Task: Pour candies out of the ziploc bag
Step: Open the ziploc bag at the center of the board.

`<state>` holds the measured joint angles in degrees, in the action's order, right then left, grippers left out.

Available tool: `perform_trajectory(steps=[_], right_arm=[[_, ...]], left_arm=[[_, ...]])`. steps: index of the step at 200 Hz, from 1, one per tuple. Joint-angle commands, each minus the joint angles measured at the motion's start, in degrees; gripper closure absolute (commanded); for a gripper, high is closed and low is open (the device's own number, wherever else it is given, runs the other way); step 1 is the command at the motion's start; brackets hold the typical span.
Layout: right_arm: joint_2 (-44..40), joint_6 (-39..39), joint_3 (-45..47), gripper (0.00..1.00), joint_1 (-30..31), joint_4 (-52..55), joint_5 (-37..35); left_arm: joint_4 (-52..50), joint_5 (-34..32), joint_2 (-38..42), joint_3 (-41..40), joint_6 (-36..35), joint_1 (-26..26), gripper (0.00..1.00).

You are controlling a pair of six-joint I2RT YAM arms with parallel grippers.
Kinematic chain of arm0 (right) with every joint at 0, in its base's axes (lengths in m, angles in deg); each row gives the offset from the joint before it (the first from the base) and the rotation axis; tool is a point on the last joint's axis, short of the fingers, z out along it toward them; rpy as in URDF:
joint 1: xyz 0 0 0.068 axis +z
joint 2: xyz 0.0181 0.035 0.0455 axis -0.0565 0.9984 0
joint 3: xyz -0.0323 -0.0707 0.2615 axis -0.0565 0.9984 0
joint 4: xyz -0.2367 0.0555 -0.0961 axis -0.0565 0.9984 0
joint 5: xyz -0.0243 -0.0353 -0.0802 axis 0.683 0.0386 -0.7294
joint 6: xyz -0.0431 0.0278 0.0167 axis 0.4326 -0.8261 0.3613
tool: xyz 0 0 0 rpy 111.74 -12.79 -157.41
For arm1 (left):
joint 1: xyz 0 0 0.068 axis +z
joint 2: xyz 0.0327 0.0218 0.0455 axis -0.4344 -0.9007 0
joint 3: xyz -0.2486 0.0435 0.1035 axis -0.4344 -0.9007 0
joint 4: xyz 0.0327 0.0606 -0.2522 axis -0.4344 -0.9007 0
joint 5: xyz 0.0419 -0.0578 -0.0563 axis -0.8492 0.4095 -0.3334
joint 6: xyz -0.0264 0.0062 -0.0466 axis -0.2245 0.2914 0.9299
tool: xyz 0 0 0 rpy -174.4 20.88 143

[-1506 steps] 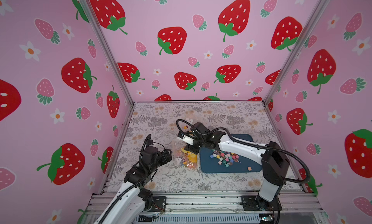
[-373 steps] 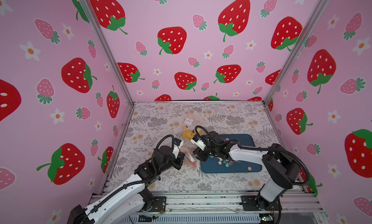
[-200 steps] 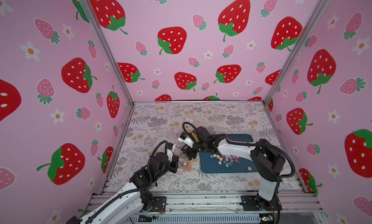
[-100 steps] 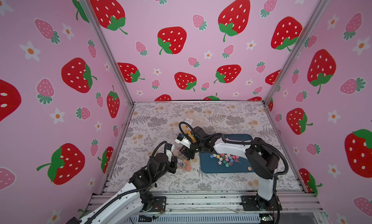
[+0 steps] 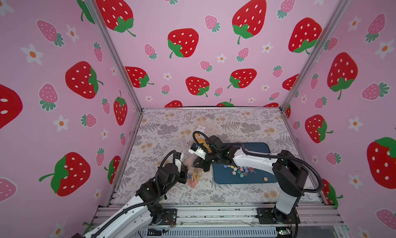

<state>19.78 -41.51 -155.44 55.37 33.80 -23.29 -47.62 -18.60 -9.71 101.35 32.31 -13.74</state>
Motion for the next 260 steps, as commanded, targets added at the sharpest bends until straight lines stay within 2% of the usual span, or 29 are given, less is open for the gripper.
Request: perform_trajectory(steps=[1, 139, 191, 221, 231, 239, 251, 260], right_arm=[[-3.2, 1.58, 0.88, 1.0, -0.29, -0.03, -0.61], [-7.62, -0.97, 12.68, 1.0, -2.97, -2.2, -8.32], [-10.95, -1.58, 13.93, 0.99, -3.06, -2.76, -10.49], [-16.25, -2.31, 15.64, 0.74, -4.17, -2.78, -13.9], [-18.94, -3.07, 16.6, 0.62, -4.54, -2.73, -15.62], [-21.09, -3.64, 17.1, 0.59, -4.73, -2.41, -16.51], [-24.27, -4.73, 17.51, 0.49, -4.82, -1.71, -18.18], [-26.33, -5.91, 17.57, 0.36, -4.91, -1.28, -19.04]], left_arm=[[0.04, -2.65, 0.89, 1.73, 1.09, 0.02, 1.0], [-2.84, -5.66, 2.95, 2.61, 0.63, 0.02, 1.0], [-2.1, -1.95, 1.83, 5.4, -2.49, 0.09, 1.0], [-0.15, 4.07, -1.06, 7.72, -4.24, 0.03, 1.0], [0.51, 6.0, -2.55, 8.69, -4.5, 0.04, 1.0], [1.12, 6.88, -3.6, 9.23, -4.51, 0.0, 1.0], [2.57, 8.16, -4.65, 9.51, -4.34, 0.0, 1.0], [3.66, 8.84, -5.28, 9.72, -4.17, 0.02, 1.0]])
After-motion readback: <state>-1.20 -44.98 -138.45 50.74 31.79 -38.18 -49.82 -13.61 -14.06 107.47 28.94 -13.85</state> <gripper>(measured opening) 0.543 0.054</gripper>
